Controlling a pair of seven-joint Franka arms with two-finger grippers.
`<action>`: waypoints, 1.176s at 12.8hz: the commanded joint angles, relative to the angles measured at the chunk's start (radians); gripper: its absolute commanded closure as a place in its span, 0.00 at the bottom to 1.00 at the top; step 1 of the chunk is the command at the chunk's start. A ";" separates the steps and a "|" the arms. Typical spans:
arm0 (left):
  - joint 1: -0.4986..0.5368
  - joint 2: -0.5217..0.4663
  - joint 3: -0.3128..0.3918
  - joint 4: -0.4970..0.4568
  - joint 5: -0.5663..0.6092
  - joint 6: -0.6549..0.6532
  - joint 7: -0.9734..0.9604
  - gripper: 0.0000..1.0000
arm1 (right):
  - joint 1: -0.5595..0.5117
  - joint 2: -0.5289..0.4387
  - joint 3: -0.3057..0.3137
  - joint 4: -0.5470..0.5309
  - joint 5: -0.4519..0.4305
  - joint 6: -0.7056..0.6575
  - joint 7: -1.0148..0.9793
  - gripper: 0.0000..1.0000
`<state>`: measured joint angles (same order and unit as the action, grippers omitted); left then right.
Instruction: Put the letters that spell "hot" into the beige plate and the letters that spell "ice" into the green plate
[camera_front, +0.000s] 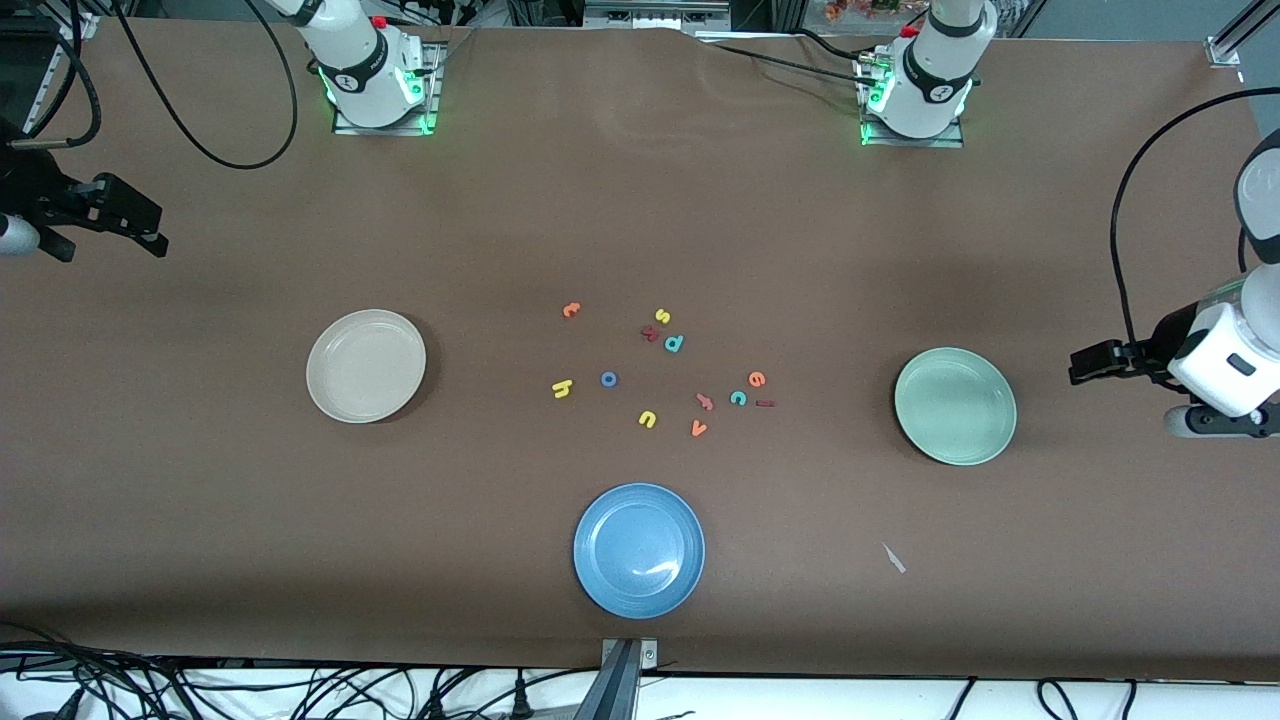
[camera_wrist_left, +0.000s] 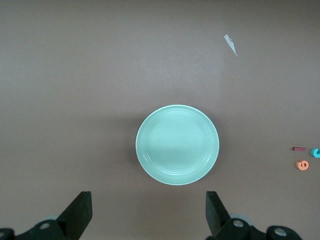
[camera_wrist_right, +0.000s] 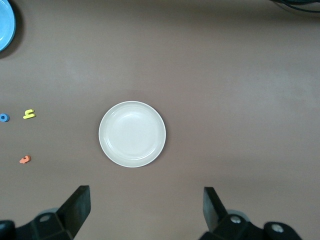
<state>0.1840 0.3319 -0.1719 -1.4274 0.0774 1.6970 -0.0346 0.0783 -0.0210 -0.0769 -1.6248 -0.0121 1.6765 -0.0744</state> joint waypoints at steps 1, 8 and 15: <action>0.003 -0.017 0.003 0.001 0.019 -0.023 0.006 0.00 | 0.009 -0.007 -0.011 -0.003 -0.019 -0.008 0.021 0.00; 0.011 -0.013 0.006 0.010 0.009 -0.023 0.002 0.00 | 0.011 0.001 -0.009 0.016 -0.017 -0.011 0.015 0.00; 0.012 -0.011 0.006 0.008 0.010 -0.023 0.004 0.00 | 0.009 0.013 -0.021 0.049 -0.034 -0.008 0.016 0.00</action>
<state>0.1964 0.3243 -0.1677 -1.4275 0.0773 1.6885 -0.0351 0.0783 -0.0183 -0.0951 -1.6103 -0.0172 1.6783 -0.0730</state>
